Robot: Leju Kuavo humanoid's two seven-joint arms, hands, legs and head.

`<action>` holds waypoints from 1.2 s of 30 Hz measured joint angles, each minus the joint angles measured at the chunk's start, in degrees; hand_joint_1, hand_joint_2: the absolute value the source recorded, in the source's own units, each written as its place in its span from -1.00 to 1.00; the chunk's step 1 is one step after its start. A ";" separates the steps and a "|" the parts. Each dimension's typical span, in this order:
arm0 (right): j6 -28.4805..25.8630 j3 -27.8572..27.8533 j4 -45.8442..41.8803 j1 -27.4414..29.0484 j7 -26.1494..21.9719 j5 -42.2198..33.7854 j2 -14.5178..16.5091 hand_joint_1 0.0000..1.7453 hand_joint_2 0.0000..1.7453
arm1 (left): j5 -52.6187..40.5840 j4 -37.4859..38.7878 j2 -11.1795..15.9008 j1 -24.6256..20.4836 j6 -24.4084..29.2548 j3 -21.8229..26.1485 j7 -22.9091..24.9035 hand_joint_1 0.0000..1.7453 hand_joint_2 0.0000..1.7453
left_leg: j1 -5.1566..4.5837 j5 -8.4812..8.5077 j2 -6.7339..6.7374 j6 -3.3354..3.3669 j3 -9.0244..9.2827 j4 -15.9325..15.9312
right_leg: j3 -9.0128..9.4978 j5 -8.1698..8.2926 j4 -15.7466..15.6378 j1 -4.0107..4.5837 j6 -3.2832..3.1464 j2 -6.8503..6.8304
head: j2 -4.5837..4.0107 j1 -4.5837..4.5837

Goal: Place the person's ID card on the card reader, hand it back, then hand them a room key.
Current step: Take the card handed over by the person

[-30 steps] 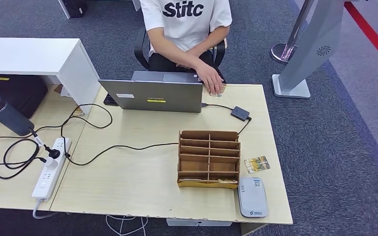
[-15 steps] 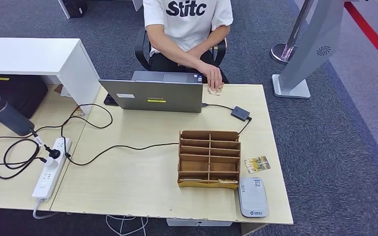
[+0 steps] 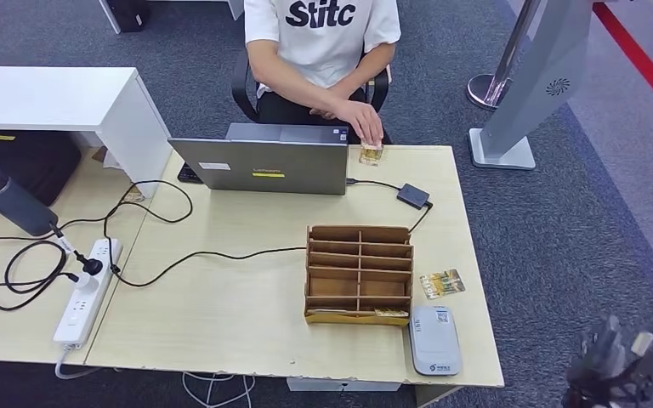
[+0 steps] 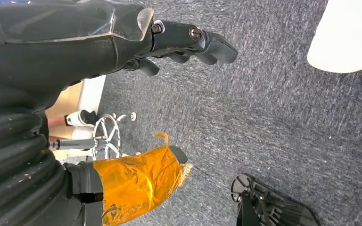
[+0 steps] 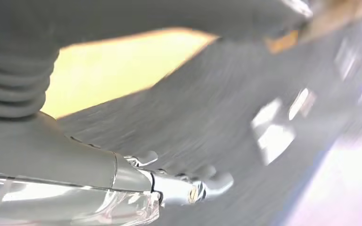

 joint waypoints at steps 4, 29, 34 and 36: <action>4.92 -9.25 -19.98 -0.78 0.87 11.03 9.29 -1.00 1.00 | -0.16 0.00 -0.19 0.23 0.68 -0.96 0.04 -1.00 1.00 | 0.05 0.12 -0.37 -0.05 -0.07 0.00 | 0.01 -0.08 0.02 0.03 -0.01 -0.36 | 0.00 0.03; -26.00 32.87 -53.25 7.91 -7.77 63.75 15.79 -1.00 1.00 | -1.86 0.01 -0.67 -0.01 0.07 -6.34 1.07 -1.00 1.00 | 0.00 0.13 0.12 -0.13 0.02 -0.03 | -0.04 0.01 0.07 0.01 -0.08 0.07 | 0.00 0.02; -26.07 36.45 -53.64 7.94 -7.64 63.26 14.61 -1.00 1.00 | -1.85 0.00 -0.67 -0.01 0.07 -6.80 1.07 -1.00 1.00 | -0.02 0.12 0.12 -0.12 0.01 -0.02 | -0.05 0.02 0.03 0.00 -0.08 0.08 | 0.00 0.02; -26.09 37.01 -53.66 7.94 -7.67 63.20 14.41 -1.00 1.00 | -1.85 0.00 -0.67 -0.01 0.07 -6.81 1.07 -1.00 1.00 | -0.02 0.11 0.12 -0.11 0.01 -0.02 | -0.05 0.01 0.03 0.00 -0.08 0.08 | 0.00 0.02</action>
